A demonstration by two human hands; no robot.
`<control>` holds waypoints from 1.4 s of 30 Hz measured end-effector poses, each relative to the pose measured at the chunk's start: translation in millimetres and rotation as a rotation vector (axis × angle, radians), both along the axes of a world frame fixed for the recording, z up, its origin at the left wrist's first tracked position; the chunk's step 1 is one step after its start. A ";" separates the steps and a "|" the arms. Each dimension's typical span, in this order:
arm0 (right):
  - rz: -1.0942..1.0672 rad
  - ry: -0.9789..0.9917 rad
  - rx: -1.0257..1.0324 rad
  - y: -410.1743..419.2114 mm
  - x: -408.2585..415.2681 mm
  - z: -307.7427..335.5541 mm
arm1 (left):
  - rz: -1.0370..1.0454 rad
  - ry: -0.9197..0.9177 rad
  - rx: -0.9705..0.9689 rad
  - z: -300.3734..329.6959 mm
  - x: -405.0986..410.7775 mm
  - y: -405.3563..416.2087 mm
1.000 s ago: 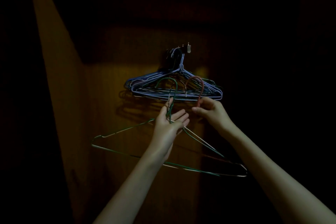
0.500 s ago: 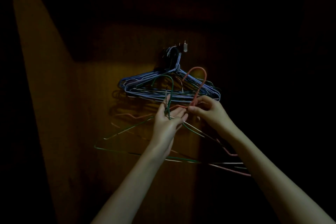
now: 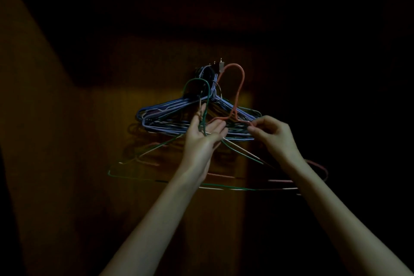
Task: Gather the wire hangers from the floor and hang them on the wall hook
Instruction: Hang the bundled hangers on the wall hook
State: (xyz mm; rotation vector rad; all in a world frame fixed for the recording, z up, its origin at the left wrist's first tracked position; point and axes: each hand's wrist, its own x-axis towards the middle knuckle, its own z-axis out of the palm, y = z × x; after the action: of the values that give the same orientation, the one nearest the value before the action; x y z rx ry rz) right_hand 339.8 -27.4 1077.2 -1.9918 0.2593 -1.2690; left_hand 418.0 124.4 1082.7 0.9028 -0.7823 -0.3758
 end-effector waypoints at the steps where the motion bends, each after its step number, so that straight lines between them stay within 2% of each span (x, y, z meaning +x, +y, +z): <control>1: -0.046 -0.046 -0.040 -3.1 5.0 4.7 | 0.005 -0.008 -0.004 2.0 2.4 -2.6; 4: -0.132 -0.130 -0.108 -11.0 21.0 18.6 | 0.022 -0.029 -0.027 6.2 11.9 -8.9; 9: -0.176 -0.202 -0.104 -25.5 50.8 41.4 | 0.058 -0.070 -0.033 8.1 30.2 -17.1; 18: -0.227 -0.098 -0.091 -61.4 112.1 46.7 | 0.124 -0.088 -0.044 7.4 58.6 -28.7; 25: -0.164 -0.032 -0.039 -74.4 130.3 37.3 | 0.147 -0.068 -0.040 6.1 72.7 -35.3; 35: -0.334 0.069 -0.193 -73.5 125.9 23.7 | 0.154 -0.059 -0.038 1.0 71.8 -36.4; 42: -0.209 0.091 -0.201 -48.6 94.7 11.1 | 0.128 -0.048 -0.031 -2.4 66.2 -32.3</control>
State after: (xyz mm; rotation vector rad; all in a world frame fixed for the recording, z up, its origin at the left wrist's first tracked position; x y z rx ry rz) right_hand 434.4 -75.9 1088.4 -2.2438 0.4067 -1.3817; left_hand 484.2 92.1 1080.3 0.9305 -0.7680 -0.2293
